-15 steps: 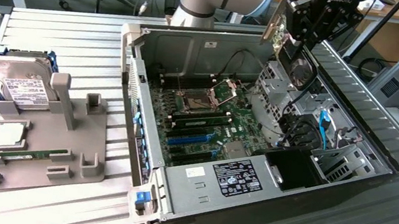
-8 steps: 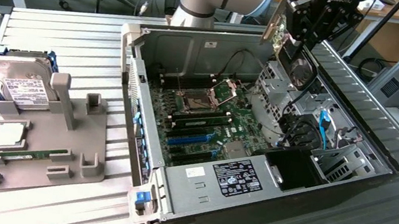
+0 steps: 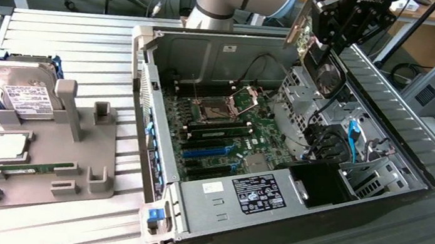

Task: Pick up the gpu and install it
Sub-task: 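Insert the gpu into the slot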

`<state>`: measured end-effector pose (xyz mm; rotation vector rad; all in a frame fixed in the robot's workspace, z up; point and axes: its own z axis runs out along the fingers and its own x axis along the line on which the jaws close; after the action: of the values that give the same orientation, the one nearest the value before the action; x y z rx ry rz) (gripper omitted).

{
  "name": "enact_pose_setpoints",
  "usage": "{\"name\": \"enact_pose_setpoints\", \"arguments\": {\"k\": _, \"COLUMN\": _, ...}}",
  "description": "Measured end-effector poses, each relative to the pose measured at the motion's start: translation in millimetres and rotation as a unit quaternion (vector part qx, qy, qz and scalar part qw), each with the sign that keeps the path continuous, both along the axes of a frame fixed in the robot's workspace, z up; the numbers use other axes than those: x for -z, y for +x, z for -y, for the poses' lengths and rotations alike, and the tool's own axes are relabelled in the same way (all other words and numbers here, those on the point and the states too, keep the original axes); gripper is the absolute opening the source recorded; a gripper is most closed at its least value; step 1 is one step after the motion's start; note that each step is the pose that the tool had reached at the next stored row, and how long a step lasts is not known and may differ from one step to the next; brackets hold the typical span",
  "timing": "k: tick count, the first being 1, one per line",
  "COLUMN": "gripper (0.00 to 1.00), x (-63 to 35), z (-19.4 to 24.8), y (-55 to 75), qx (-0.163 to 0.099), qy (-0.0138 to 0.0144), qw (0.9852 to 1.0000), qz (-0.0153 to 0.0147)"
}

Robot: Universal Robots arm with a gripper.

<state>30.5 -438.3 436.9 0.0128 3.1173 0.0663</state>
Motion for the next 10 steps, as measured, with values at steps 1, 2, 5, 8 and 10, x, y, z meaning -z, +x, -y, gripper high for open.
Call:
{"name": "enact_pose_setpoints", "arguments": {"k": 1, "gripper": 0.27, "x": 0.0, "z": 0.0, "y": 0.0, "qx": -0.005, "qy": 0.0, "qw": 1.0, "qz": 0.0}}
{"name": "enact_pose_setpoints", "arguments": {"k": 2, "gripper": 0.27, "x": 0.0, "z": 0.0, "y": 0.0, "qx": -0.01, "qy": -0.0001, "qw": 0.9999, "qz": 0.0}}
{"name": "enact_pose_setpoints", "arguments": {"k": 5, "gripper": 0.27, "x": 0.0, "z": 0.0, "y": 0.0, "qx": -0.035, "qy": 0.0, "qw": 0.9994, "qz": 0.0}}
{"name": "enact_pose_setpoints", "arguments": {"k": 8, "gripper": 0.27, "x": 0.0, "z": 0.0, "y": 0.0, "qx": -0.061, "qy": 0.0, "qw": 0.9982, "qz": 0.0}}
{"name": "enact_pose_setpoints", "arguments": {"k": 10, "gripper": 0.27, "x": 0.0, "z": 0.0, "y": 0.0, "qx": -0.081, "qy": -0.0001, "qw": 0.9967, "qz": 0.0}}
